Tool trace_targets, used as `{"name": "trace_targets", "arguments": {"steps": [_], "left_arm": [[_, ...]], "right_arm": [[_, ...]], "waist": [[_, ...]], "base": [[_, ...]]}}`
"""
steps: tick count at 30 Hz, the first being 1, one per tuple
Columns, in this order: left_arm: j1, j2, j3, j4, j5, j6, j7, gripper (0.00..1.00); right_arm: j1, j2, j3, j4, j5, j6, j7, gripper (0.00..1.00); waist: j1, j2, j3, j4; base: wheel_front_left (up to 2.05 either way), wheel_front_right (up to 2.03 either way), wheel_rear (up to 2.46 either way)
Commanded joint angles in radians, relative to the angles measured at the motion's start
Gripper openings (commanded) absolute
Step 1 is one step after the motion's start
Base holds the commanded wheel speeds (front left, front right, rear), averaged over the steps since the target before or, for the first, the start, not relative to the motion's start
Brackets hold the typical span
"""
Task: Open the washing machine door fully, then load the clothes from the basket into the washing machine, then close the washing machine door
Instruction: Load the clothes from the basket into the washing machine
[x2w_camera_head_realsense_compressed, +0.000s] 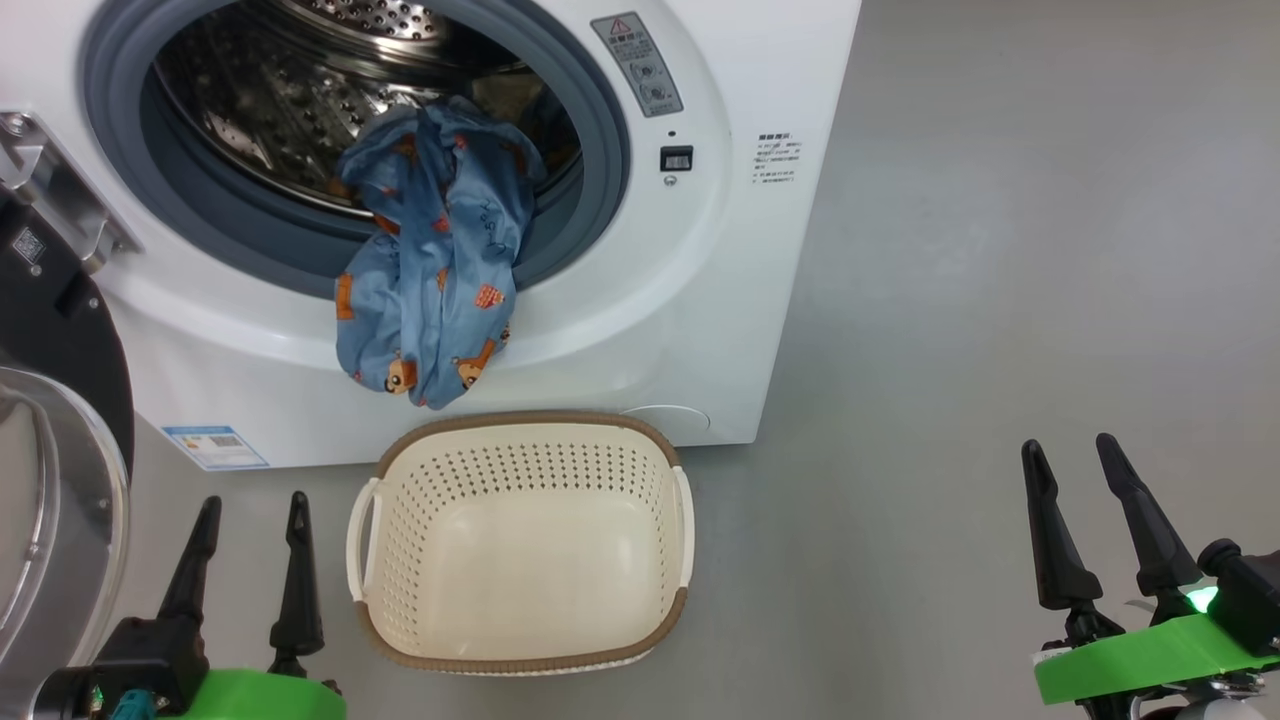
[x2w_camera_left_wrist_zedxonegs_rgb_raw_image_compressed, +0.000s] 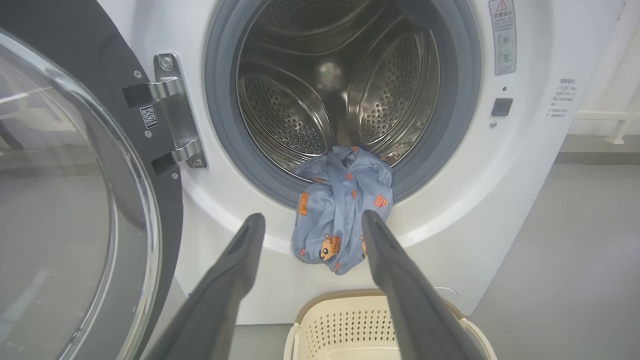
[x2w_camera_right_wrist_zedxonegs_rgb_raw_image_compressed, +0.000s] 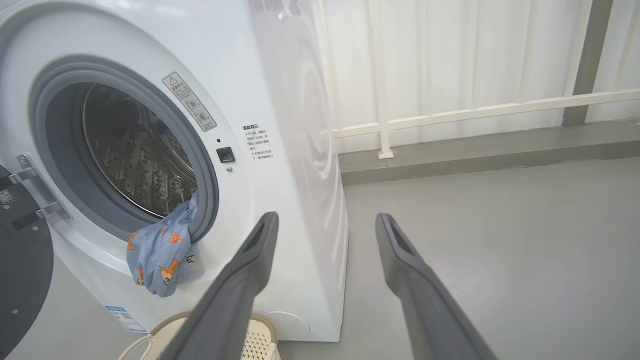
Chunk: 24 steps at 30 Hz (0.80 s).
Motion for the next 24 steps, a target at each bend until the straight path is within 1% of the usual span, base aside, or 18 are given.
{"name": "trace_targets", "arguments": {"steps": [1,7,12,17,24], "left_arm": [[-0.007,0.01,0.031,-0.03,-0.01,0.0,-0.006,1.0],[-0.023,0.008,0.021,-0.007,-0.022,-0.007,-0.006,1.0],[-0.075,0.007,0.011,0.045,-0.038,-0.016,-0.006,1.0],[-0.17,0.007,-0.003,0.12,-0.049,-0.029,-0.006,1.0],[-0.349,0.03,-0.026,0.251,-0.043,-0.041,-0.006,1.0]], "right_arm": [[0.005,-0.017,0.014,-0.028,-0.001,0.004,-0.005,1.0],[-0.001,-0.016,0.008,-0.037,-0.003,0.004,-0.005,1.0],[-0.023,-0.011,0.007,-0.046,-0.007,0.004,-0.005,1.0],[-0.063,-0.004,0.013,-0.055,-0.012,0.004,-0.005,1.0],[-0.139,0.007,0.018,-0.068,-0.018,0.004,-0.005,1.0]], "waist": [[0.0,0.0,0.004,0.001],[0.0,0.0,0.039,0.005],[0.0,0.0,0.103,0.007],[0.0,0.0,0.19,0.004],[0.0,0.0,0.315,-0.011]], "base": [[0.0,0.0,0.0],[0.0,0.0,0.0],[0.0,0.0,0.0],[0.0,0.0,0.0],[0.0,0.0,0.0]]}}
